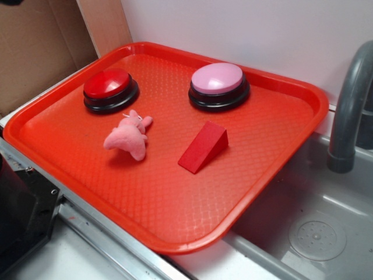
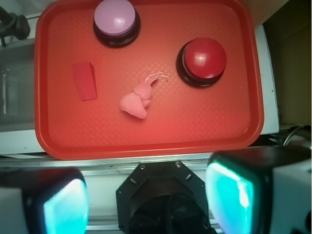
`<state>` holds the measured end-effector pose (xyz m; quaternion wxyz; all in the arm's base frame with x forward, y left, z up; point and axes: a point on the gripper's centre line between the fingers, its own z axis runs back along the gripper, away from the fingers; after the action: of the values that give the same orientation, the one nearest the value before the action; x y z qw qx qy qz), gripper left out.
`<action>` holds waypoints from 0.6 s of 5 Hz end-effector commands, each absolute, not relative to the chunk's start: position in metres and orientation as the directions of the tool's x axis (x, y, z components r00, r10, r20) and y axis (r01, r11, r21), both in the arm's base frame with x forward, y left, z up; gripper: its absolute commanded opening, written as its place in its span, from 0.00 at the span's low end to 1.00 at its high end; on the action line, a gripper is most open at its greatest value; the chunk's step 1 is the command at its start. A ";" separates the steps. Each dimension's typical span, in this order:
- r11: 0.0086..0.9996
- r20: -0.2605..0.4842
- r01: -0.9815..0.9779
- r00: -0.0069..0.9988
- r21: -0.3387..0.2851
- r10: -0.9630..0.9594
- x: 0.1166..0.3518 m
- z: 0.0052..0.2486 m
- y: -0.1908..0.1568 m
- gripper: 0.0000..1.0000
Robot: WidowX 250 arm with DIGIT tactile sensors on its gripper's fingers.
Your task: Push the pink button.
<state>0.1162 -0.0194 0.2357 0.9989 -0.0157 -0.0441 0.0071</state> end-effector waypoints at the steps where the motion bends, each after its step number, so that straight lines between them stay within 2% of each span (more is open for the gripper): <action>1: 0.999 0.088 -0.013 0.996 -0.032 0.016 0.116 0.236 -0.019 1.00; 2: 0.997 0.021 0.037 0.999 0.075 -0.039 0.166 0.186 -0.014 1.00; 3: 0.991 0.065 0.123 0.990 0.054 -0.127 0.218 0.151 -0.030 1.00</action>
<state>0.2075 -0.0253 0.1378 0.9984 0.0279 -0.0034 -0.0500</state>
